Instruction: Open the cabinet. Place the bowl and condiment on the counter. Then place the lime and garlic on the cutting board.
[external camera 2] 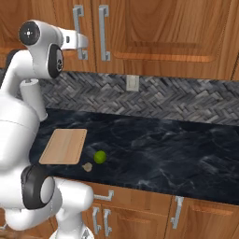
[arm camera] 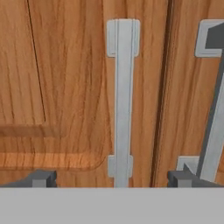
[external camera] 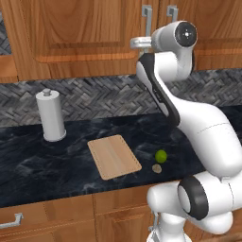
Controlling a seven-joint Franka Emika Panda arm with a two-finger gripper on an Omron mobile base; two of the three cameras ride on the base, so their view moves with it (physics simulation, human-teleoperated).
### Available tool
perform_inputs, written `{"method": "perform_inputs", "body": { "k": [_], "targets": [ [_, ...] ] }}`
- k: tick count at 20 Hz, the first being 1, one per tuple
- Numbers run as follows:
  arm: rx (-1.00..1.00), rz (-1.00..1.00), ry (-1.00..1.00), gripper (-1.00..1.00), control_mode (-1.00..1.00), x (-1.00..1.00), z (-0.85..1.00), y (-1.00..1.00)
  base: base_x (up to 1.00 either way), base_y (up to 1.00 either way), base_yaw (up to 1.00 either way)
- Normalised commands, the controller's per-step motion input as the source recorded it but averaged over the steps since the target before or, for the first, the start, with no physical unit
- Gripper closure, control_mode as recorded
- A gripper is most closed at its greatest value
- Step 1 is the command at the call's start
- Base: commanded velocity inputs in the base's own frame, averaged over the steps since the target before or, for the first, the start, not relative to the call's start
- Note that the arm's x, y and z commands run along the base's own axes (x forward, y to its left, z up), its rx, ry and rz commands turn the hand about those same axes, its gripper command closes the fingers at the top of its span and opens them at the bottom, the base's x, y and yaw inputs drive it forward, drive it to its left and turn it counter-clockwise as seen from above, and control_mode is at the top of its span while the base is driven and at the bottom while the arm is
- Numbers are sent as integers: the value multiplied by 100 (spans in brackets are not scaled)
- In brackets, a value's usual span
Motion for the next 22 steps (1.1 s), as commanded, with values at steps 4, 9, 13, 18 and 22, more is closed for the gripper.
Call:
{"method": "perform_inputs", "body": {
  "k": [4,9,13,18,22],
  "targets": [
    [0,0,0,-100,-100,31,0,0,0,0,0],
    [0,0,1,-100,-100,36,-1,0,0,0,0],
    [0,0,4,-100,-100,39,-3,0,0,0,0],
    [0,0,4,-100,-100,40,-6,0,0,0,0],
    [0,0,5,-100,-100,37,-7,0,0,0,0]
  ]
}}
